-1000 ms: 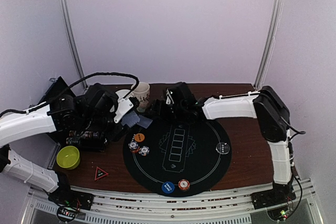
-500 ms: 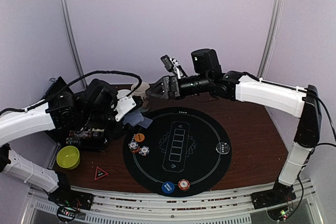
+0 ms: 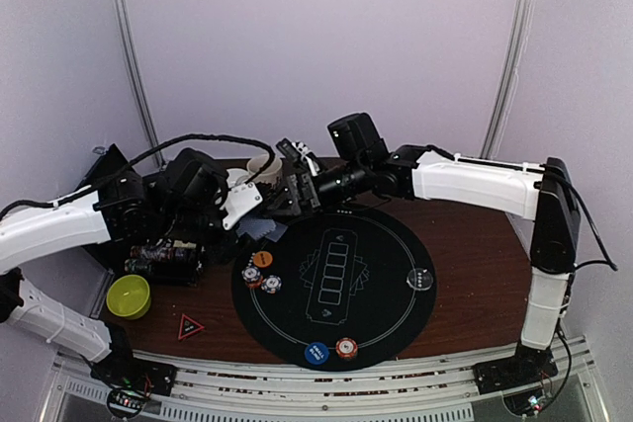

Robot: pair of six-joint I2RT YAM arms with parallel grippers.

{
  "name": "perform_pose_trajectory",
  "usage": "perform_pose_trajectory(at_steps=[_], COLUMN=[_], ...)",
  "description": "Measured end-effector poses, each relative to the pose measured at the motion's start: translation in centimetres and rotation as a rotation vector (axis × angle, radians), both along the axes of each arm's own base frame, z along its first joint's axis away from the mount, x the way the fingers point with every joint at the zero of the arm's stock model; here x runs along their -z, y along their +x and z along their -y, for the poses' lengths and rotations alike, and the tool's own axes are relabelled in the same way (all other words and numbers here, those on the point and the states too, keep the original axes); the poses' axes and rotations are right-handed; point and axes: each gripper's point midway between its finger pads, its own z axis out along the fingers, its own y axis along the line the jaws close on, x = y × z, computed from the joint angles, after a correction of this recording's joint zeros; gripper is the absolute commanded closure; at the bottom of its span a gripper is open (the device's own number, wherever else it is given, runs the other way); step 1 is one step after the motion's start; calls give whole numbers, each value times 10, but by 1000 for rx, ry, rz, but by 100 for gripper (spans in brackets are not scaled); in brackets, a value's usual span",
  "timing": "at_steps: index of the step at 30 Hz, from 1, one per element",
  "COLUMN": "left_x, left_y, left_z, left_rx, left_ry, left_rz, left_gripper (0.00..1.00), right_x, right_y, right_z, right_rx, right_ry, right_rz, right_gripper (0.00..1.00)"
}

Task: Distribute texas hold em gaming equipment
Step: Pick up the poker card from the face-down deck piles.

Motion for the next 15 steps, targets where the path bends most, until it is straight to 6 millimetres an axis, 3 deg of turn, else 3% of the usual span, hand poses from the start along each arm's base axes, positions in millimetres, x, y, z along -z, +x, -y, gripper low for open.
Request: perform_pose_trajectory(at_steps=[4, 9, 15], left_x=[-1, -1, 0], left_y=[2, 3, 2], left_z=[3, 5, 5], left_rx=[2, 3, 6], left_ry=[-1, 0, 1], left_rz=[0, -2, -7], left_gripper=[42, 42, 43], right_x=[7, 28, 33], right_y=[0, 7, 15], right_z=[-11, -17, -13], right_rx=[-12, 9, 41], right_ry=[-15, -71, -116], right_rz=[10, 26, 74], right_gripper=[11, 21, 44])
